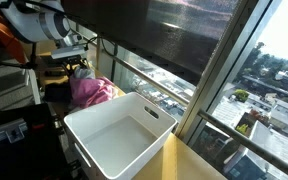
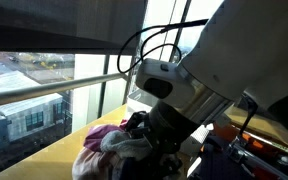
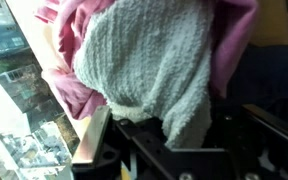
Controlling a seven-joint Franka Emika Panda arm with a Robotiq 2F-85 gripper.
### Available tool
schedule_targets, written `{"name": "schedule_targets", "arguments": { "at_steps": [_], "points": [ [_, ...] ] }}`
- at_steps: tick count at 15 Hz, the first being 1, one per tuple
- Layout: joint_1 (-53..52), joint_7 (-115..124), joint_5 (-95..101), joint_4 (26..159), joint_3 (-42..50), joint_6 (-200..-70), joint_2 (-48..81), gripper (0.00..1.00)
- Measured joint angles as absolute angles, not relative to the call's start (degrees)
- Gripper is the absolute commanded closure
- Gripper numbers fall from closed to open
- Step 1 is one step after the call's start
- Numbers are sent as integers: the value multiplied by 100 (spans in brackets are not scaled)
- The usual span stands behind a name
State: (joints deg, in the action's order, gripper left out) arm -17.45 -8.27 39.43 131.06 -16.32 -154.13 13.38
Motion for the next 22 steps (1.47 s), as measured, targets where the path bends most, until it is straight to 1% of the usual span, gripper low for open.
{"name": "schedule_targets", "arguments": {
  "at_steps": [3,8,14,18,22],
  "points": [
    [-1729,-1020,3581,13351,-1642,-15247,596,100],
    [-1694,-1421,2883,13596,-1606,-14593,-907,100],
    [-1506,-1993,2446,13617,-1061,-13803,-2516,100],
    [-1390,-2348,2408,13430,-659,-13168,-3451,100],
    [-1317,-2527,2412,12973,-567,-12500,-4080,100]
  ]
}}
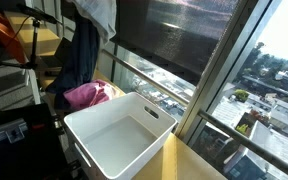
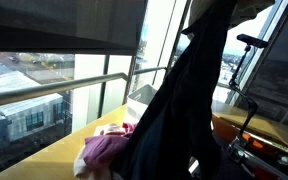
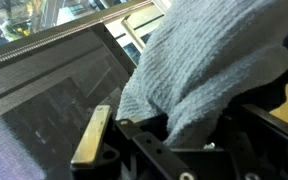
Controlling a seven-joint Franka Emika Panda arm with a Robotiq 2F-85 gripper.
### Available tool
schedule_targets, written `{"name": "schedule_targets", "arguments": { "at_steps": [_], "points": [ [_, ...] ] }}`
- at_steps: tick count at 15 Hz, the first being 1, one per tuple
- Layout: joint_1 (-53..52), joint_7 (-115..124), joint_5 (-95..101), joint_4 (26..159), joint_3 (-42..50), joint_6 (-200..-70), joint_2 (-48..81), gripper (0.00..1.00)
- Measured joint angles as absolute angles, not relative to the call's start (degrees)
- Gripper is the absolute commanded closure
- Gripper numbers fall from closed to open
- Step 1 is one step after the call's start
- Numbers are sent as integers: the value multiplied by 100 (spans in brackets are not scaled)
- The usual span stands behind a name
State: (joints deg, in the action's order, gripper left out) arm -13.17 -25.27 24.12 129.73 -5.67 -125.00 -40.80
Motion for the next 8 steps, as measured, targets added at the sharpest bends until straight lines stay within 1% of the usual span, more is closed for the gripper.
{"name": "schedule_targets", "arguments": {
  "at_steps": [3,8],
  "points": [
    [-1317,-2571,2421,12582,-573,-12124,-4275,100],
    [-1263,-2667,2449,11948,-577,-11730,-4226,100]
  ]
}}
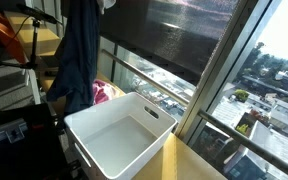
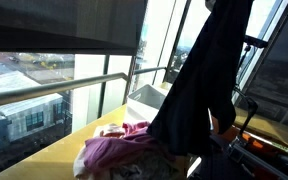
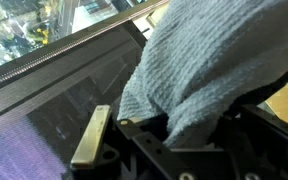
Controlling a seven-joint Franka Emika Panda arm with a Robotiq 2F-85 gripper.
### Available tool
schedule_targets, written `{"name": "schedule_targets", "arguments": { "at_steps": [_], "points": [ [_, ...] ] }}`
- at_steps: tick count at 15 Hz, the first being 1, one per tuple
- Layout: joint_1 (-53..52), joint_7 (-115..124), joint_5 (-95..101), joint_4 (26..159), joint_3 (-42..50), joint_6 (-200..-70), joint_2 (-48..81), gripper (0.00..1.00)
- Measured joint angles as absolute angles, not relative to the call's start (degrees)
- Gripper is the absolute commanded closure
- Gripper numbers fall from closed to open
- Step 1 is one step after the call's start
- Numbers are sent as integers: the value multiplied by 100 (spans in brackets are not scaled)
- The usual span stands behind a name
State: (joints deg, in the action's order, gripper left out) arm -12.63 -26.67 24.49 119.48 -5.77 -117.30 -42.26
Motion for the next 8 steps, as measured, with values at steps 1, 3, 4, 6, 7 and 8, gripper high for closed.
{"name": "schedule_targets", "arguments": {
  "at_steps": [1,3,4,6,7,8],
  "points": [
    [-1215,-2691,2451,11839,-572,-11687,-4157,100],
    [-1071,-2708,2467,11655,-537,-11679,-3905,100],
    [-985,-2711,2481,11559,-494,-11679,-3731,100],
    [-782,-2718,2522,11297,-367,-11683,-3284,100],
    [-686,-2720,2544,11133,-296,-11684,-3048,100],
    [-594,-2722,2548,10960,-234,-11685,-2812,100]
  ]
}}
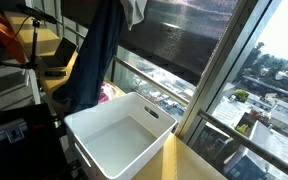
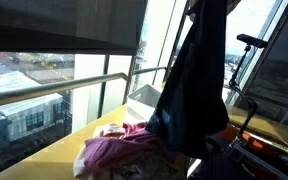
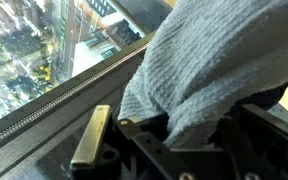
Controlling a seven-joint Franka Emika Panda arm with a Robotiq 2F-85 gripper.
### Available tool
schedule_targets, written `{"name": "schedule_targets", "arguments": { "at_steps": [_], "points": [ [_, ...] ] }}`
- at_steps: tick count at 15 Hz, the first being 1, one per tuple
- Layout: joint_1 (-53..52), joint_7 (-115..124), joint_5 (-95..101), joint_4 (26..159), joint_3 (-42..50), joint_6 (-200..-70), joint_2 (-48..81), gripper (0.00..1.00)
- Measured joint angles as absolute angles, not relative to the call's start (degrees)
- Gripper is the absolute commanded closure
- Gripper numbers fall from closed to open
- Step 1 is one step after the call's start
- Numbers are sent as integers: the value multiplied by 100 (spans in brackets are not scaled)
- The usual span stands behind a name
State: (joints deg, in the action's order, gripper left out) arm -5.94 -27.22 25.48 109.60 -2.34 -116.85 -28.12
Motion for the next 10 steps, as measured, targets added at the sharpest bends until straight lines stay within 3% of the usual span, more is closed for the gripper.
{"name": "schedule_targets", "arguments": {
  "at_steps": [10],
  "points": [
    [-322,-2340,2543,10845,-163,-12161,-1011,100]
  ]
}}
